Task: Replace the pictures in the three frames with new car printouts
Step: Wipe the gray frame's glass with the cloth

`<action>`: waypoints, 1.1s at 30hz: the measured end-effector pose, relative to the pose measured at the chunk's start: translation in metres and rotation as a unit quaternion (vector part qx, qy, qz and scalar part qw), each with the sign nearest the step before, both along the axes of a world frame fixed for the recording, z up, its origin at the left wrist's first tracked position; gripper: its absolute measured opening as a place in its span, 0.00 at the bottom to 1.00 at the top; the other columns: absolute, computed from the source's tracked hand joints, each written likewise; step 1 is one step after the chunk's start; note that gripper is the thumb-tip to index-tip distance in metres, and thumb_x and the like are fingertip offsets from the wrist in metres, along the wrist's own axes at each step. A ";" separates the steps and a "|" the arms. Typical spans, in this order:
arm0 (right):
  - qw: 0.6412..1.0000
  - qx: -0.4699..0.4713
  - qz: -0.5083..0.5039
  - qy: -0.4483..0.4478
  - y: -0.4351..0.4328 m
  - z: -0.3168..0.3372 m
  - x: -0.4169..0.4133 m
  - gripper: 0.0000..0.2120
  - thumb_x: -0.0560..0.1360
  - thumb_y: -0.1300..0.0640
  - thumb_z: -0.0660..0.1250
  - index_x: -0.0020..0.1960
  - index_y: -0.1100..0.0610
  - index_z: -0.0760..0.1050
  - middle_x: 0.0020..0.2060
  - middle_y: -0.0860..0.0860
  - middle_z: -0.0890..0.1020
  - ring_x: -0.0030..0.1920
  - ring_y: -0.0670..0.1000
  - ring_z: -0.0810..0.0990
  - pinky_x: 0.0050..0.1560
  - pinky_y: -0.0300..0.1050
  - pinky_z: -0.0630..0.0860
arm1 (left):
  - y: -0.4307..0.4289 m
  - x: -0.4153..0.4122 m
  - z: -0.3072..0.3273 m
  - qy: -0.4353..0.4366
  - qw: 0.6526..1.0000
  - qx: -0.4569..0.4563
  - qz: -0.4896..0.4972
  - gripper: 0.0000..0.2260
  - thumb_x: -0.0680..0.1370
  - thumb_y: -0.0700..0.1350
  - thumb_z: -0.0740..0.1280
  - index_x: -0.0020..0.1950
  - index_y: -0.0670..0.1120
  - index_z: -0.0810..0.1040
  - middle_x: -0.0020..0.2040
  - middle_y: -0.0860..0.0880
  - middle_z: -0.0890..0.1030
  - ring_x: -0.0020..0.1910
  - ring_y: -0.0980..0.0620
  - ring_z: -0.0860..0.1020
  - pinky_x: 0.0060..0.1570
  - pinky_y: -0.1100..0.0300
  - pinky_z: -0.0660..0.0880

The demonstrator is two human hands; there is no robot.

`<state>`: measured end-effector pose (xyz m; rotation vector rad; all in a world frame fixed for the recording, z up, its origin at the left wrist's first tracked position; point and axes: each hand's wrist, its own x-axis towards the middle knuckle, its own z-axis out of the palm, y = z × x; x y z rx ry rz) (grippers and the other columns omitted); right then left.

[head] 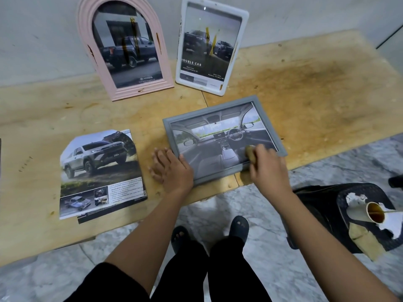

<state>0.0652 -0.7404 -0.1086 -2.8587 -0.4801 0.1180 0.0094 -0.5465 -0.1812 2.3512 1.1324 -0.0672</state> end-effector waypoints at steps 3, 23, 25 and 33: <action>0.988 -0.109 0.100 -0.039 0.008 -0.017 -0.004 0.09 0.65 0.60 0.71 0.44 0.53 0.75 0.40 0.50 0.81 0.44 0.56 0.77 0.43 0.49 0.68 | 0.000 0.000 0.000 -0.004 1.000 0.008 0.003 0.24 0.81 0.50 0.50 0.75 0.42 0.55 0.77 0.43 0.49 0.76 0.45 0.44 0.71 0.43 0.40; 0.971 -0.173 0.088 -0.139 -0.005 -0.030 0.000 0.12 0.58 0.61 0.77 0.40 0.55 0.80 0.36 0.53 0.78 0.37 0.57 0.75 0.40 0.48 0.69 | -0.003 0.000 -0.002 -0.019 0.999 0.027 0.012 0.23 0.81 0.50 0.51 0.74 0.42 0.59 0.77 0.43 0.53 0.76 0.44 0.46 0.71 0.42 0.42; 0.969 -0.165 0.111 -0.148 -0.005 -0.030 0.000 0.12 0.57 0.62 0.77 0.40 0.54 0.81 0.36 0.52 0.78 0.37 0.56 0.76 0.41 0.48 0.68 | -0.003 0.000 -0.002 -0.020 0.999 0.030 0.014 0.23 0.81 0.50 0.51 0.74 0.42 0.59 0.77 0.43 0.53 0.76 0.44 0.47 0.71 0.42 0.42; 0.964 -0.160 0.159 -0.142 0.011 -0.037 -0.001 0.10 0.58 0.62 0.77 0.36 0.52 0.80 0.34 0.50 0.76 0.38 0.55 0.77 0.41 0.49 0.72 | -0.003 0.001 -0.004 -0.012 0.999 0.039 0.016 0.23 0.81 0.49 0.51 0.73 0.42 0.60 0.77 0.43 0.53 0.76 0.44 0.47 0.71 0.42 0.42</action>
